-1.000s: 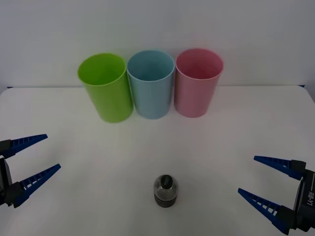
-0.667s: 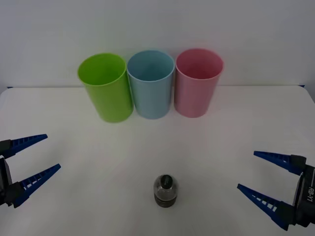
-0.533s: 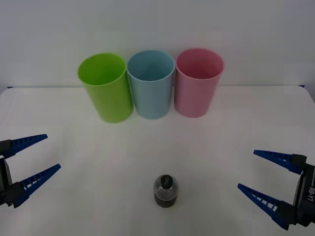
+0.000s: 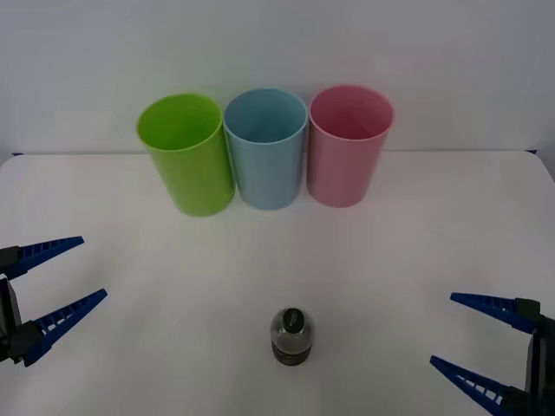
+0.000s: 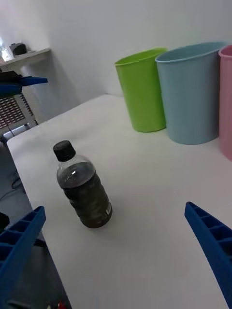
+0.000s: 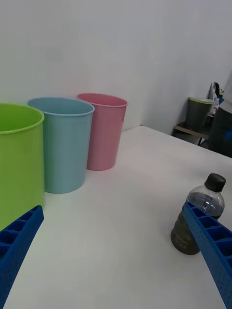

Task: Grasp the object on the table and drop it into the matching bin: aluminum can to the light blue bin, PET bottle to the pink bin.

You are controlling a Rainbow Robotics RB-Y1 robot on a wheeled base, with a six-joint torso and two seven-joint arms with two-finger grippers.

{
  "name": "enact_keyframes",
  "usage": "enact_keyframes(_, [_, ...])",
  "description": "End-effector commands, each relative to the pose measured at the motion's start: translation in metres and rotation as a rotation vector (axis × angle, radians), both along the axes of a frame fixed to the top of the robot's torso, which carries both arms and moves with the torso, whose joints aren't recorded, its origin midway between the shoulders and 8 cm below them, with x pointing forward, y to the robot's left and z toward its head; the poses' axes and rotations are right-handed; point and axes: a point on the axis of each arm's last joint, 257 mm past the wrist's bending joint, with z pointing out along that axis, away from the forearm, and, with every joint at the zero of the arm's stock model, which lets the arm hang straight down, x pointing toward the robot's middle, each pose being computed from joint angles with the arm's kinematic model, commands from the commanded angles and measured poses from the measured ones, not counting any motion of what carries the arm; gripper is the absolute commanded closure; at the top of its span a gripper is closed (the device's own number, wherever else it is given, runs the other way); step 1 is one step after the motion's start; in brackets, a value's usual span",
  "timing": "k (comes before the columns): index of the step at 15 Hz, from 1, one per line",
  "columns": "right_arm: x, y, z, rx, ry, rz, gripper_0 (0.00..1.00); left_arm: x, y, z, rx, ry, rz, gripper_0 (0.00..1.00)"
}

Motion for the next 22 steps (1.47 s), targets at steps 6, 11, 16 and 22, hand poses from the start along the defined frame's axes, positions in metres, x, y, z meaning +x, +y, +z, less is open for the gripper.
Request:
enact_keyframes(6, [-0.01,0.01,-0.043,0.027,-0.035,0.03,0.0,0.0,0.0,0.0,0.0,0.0,0.0,0.0])
enact_keyframes(11, [-0.009,0.017,-0.066,0.032,-0.046,0.032,0.0,0.0,0.0,0.0,0.0,0.0,0.0,0.0])
enact_keyframes(16, [-0.009,0.042,-0.086,0.067,-0.048,0.043,0.0,0.0,0.0,0.0,0.0,0.0,0.0,0.0])
enact_keyframes(22, [0.003,0.071,-0.1,0.049,-0.061,0.028,0.0,0.0,0.0,0.0,0.0,0.0,0.0,0.0])
